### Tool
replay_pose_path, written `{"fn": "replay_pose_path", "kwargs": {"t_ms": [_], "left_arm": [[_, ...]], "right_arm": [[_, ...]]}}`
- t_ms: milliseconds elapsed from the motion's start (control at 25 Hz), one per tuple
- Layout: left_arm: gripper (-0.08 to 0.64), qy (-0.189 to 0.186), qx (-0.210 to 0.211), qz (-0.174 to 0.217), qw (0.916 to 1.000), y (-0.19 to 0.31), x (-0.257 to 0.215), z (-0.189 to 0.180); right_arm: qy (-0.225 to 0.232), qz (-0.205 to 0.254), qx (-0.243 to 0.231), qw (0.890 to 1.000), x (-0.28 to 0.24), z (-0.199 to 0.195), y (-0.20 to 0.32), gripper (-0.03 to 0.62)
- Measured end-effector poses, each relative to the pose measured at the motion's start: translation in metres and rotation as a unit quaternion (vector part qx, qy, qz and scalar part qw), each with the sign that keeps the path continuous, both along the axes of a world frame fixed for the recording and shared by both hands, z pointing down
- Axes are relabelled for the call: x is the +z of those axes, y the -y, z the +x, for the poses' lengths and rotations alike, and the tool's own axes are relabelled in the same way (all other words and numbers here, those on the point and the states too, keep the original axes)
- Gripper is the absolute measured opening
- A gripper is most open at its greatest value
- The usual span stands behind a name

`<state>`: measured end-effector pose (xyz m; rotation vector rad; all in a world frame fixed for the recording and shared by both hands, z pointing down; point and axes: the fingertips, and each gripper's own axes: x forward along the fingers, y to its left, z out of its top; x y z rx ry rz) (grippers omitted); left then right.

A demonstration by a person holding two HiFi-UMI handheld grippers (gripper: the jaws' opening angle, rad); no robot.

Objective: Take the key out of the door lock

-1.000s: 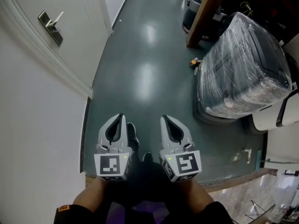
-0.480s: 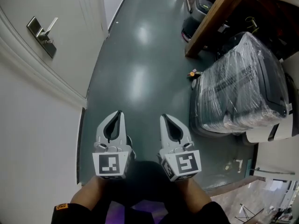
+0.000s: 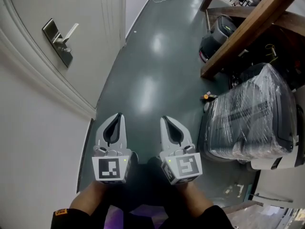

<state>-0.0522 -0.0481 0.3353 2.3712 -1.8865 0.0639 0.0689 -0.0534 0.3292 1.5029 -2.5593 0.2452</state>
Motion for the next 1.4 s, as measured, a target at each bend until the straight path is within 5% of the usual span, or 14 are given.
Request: {"fn": "replay_pose_path", "kwargs": {"t_ms": [440,840,1400], "left_arm": [[0.018,0.011,-0.149,-0.003,0.9888,0.052,0.014,-0.095],[0.018,0.006,-0.303,-0.026,0.9526,0.117,0.019,-0.143],[0.018,0.003,-0.452,-0.031,0.8917,0.173,0.021,-0.219]], "right_arm": [[0.007,0.008,-0.155,0.988,0.017,-0.102,0.095,-0.009],[0.019,-0.005,-0.296,0.955,0.019,-0.167,0.208,-0.009],[0.016,-0.010,-0.464,0.886,0.029,-0.284,0.283,-0.009]]}}
